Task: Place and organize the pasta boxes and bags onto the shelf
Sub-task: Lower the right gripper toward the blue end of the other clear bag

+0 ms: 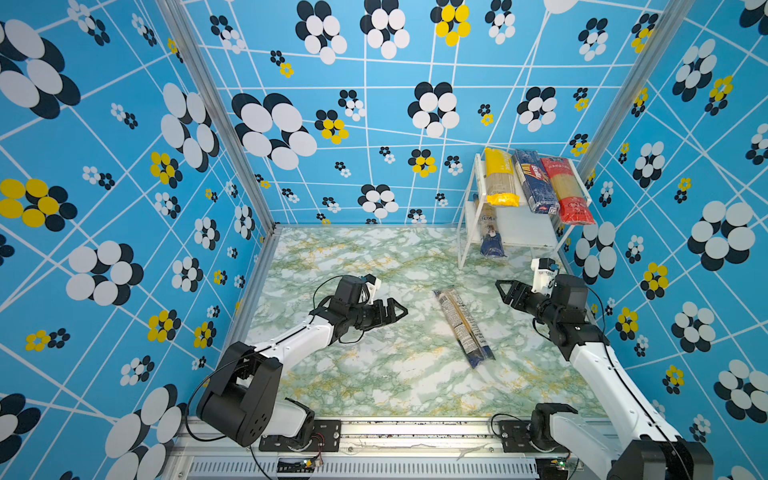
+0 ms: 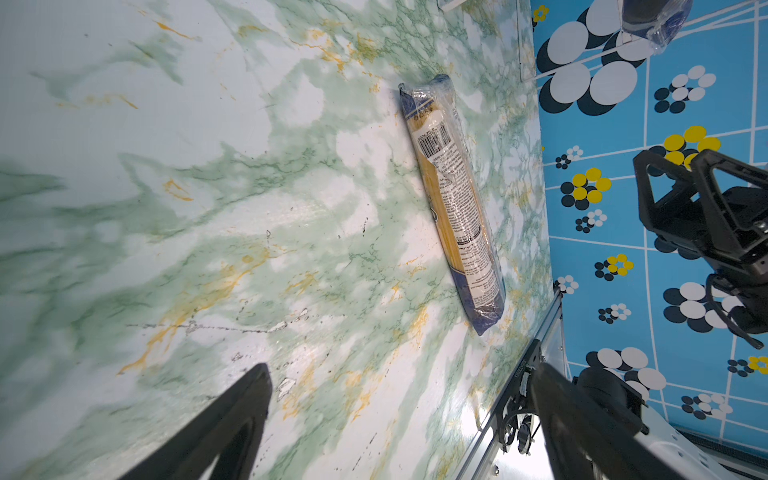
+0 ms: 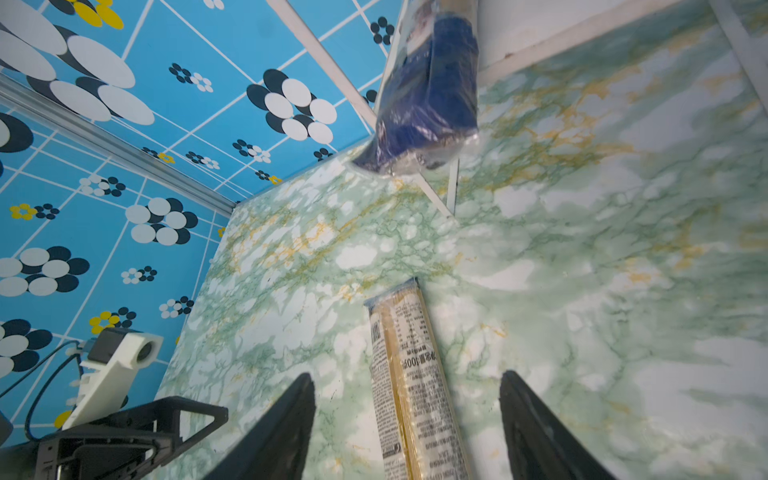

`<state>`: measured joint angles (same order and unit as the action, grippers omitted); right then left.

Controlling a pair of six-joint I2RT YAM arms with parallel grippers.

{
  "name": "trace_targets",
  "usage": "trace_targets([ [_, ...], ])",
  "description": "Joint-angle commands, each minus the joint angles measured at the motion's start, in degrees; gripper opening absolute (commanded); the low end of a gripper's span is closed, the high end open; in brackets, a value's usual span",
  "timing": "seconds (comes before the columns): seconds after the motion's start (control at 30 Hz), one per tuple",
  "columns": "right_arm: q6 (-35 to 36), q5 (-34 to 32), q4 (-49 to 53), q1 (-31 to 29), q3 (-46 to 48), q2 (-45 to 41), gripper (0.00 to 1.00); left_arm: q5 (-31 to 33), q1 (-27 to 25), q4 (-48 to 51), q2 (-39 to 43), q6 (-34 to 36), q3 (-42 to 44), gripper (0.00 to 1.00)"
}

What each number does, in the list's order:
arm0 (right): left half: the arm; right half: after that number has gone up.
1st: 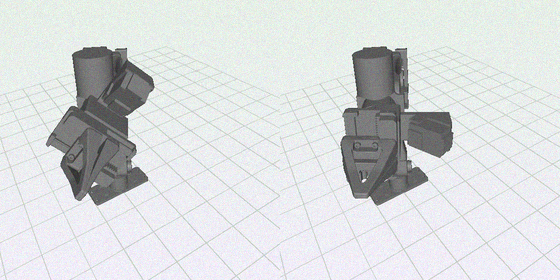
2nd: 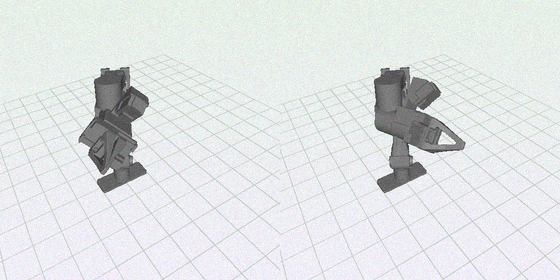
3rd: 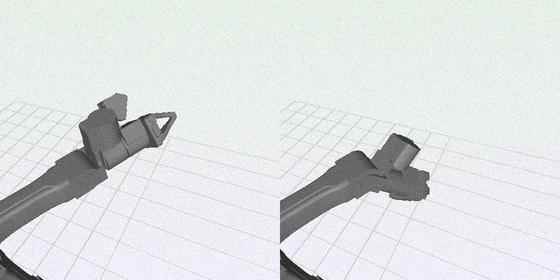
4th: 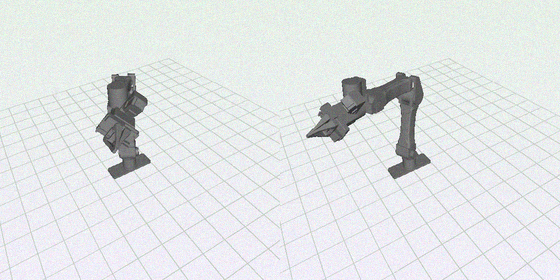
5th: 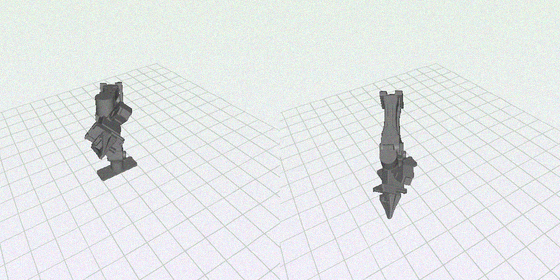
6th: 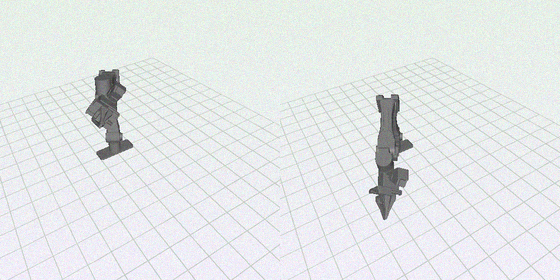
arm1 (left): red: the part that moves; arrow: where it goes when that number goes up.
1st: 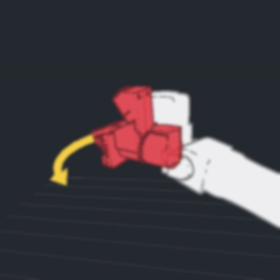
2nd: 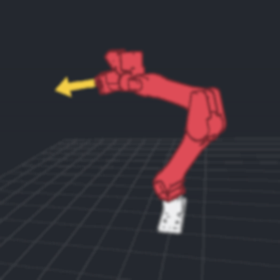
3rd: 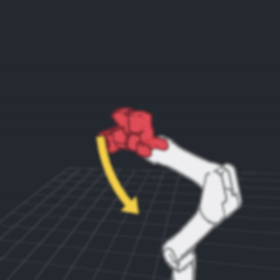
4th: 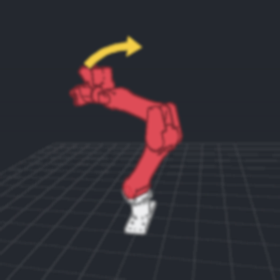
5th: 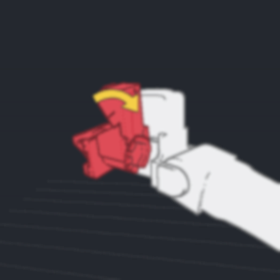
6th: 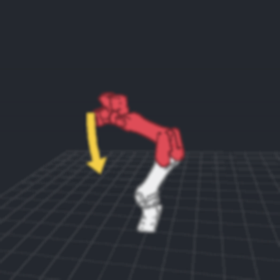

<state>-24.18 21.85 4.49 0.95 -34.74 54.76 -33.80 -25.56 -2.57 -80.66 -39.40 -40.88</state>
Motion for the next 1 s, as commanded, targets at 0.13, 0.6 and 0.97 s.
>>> trace_targets([
  [0.13,-5.0,0.14,6.01,-1.55,7.63,-8.84,0.74,0.96,-1.57,0.81,0.27,0.0,-1.36,0.99],
  [0.6,-12.21,-1.84,12.92,-9.32,18.31,-24.06,0.77,1.63,-5.1,1.09,-3.86,-0.18,-4.85,0.99],
  [0.97,-15.35,-8.12,13.99,-17.61,22.35,-26.91,0.8,2.75,-6.34,1.36,-4.33,-0.84,-5.26,0.99],
])
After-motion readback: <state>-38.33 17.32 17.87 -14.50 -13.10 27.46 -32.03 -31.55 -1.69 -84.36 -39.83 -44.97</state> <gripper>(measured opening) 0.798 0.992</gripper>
